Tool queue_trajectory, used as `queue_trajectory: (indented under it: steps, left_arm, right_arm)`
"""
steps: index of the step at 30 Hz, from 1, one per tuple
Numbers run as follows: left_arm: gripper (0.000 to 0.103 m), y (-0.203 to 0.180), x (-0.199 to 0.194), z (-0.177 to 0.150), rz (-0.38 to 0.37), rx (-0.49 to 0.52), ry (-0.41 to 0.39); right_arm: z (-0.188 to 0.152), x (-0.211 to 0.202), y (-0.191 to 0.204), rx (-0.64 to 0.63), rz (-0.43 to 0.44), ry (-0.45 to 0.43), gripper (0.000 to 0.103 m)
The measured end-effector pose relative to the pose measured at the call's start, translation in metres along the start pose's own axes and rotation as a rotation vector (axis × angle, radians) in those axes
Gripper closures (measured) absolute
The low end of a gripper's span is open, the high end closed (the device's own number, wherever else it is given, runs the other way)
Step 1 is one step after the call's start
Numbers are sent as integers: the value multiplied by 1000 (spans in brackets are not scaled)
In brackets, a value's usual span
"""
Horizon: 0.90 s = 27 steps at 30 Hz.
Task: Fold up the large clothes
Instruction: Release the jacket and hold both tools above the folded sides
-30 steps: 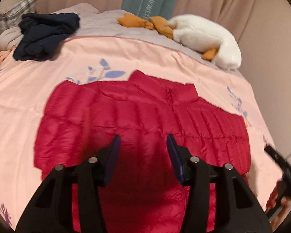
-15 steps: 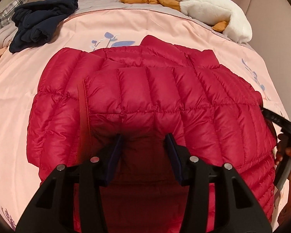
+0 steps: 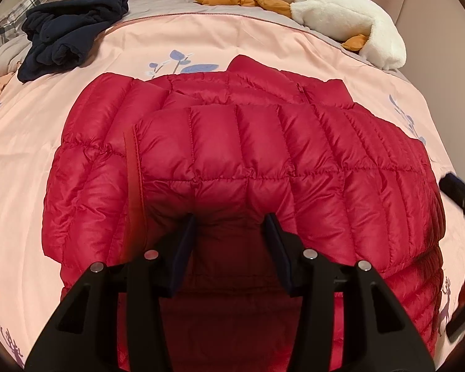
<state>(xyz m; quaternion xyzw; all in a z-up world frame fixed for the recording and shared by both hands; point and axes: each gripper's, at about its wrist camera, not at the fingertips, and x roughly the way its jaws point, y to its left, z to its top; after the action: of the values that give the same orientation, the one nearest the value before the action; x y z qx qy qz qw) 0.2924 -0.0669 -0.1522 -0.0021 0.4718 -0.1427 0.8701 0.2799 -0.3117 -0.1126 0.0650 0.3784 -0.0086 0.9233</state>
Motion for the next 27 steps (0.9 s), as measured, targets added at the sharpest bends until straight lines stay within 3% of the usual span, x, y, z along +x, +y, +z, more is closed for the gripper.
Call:
queue_trajectory:
  steps: [6,11,16,21,27]
  left_arm:
    - [54,0,0,0,1,1,0]
    - [54,1,1,-1,4,7,-1]
    - [54,1,1,-1,2,3,-2]
    - [54,0,1,-2,4,5,-3]
    - [54,1,-1,-3,4,4,-3]
  right_arm:
    - [-27,37,12,-59,-22,145,42]
    - [-28,34,16,-85,-36,159,43]
    - [-21,11,7,-43,-48,60,42]
    - [-29,32,-23,40,-59,136,41]
    - [-29,28,-34,105,-57,112,41]
